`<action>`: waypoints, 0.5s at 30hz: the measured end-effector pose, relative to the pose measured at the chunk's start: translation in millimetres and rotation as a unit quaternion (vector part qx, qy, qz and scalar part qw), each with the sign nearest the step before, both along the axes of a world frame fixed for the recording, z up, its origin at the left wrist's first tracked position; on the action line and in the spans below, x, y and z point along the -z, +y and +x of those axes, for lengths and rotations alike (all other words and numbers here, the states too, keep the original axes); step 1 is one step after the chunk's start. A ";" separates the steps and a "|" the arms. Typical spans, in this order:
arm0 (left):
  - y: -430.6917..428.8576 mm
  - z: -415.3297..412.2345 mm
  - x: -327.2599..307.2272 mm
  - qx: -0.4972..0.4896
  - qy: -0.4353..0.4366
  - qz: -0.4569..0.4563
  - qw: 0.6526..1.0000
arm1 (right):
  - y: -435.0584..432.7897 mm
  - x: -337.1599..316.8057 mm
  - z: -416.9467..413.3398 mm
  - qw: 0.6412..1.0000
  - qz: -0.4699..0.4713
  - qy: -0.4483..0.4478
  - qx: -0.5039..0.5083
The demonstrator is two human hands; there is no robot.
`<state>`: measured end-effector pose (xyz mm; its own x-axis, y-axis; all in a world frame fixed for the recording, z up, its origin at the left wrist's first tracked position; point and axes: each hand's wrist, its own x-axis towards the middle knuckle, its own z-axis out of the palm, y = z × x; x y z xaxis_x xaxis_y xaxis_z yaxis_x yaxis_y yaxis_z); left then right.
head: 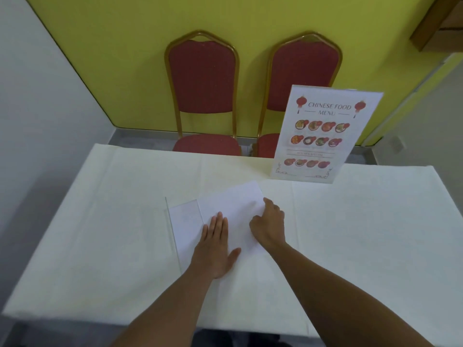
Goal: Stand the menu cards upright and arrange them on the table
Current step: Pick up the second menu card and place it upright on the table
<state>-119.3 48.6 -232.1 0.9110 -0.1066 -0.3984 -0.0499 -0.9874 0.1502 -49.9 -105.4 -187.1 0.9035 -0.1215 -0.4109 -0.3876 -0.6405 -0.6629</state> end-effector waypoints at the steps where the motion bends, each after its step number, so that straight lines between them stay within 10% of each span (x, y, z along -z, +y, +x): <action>1: 1.5 -0.2 1.0 0.002 0.000 -0.002 1.000 | -0.8 -3.1 3.9 1.000 0.010 0.001 0.024; 15: 30.5 9.6 -26.1 0.034 -0.018 -0.106 0.994 | -16.1 -26.5 53.9 0.988 0.087 0.066 0.109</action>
<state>-109.8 79.2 -206.0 0.9118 -0.2468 -0.3282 -0.1242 -0.9276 0.3523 4.0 -121.5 -160.6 0.8004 -0.2252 -0.5555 -0.5949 -0.4127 -0.6898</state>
